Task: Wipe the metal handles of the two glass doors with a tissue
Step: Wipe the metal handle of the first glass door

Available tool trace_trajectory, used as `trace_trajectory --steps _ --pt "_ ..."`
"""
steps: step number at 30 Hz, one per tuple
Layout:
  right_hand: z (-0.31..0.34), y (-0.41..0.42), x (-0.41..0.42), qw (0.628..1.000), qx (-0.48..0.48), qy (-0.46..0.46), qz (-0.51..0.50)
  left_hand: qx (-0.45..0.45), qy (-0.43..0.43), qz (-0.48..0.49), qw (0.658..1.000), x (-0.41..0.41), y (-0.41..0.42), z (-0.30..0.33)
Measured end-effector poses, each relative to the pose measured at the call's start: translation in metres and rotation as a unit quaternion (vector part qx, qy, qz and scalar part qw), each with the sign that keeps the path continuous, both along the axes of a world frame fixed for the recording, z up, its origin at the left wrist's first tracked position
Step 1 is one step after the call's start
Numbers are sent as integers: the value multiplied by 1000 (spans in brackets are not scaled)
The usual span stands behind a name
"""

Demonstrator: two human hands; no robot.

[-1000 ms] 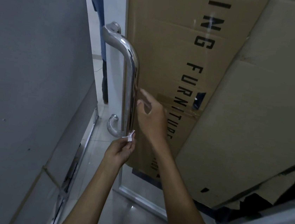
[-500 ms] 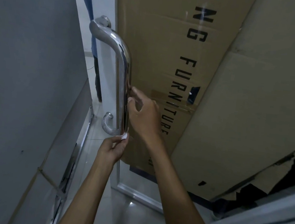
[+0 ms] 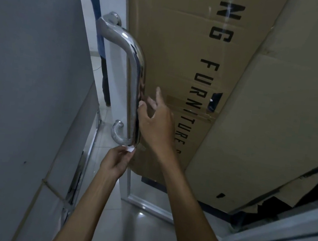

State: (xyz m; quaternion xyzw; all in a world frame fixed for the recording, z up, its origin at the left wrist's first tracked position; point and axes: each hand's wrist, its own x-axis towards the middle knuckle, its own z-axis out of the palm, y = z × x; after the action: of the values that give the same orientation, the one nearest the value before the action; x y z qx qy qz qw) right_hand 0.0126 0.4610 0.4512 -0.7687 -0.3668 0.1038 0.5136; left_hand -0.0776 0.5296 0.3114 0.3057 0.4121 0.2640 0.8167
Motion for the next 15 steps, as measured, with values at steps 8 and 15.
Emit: trace_trajectory --steps 8,15 --pt "1 7 -6 1000 10 20 -9 -94 -45 35 994 -5 41 -31" --pt "6 15 -17 999 26 32 -18 -104 -51 75 990 -11 61 -46"
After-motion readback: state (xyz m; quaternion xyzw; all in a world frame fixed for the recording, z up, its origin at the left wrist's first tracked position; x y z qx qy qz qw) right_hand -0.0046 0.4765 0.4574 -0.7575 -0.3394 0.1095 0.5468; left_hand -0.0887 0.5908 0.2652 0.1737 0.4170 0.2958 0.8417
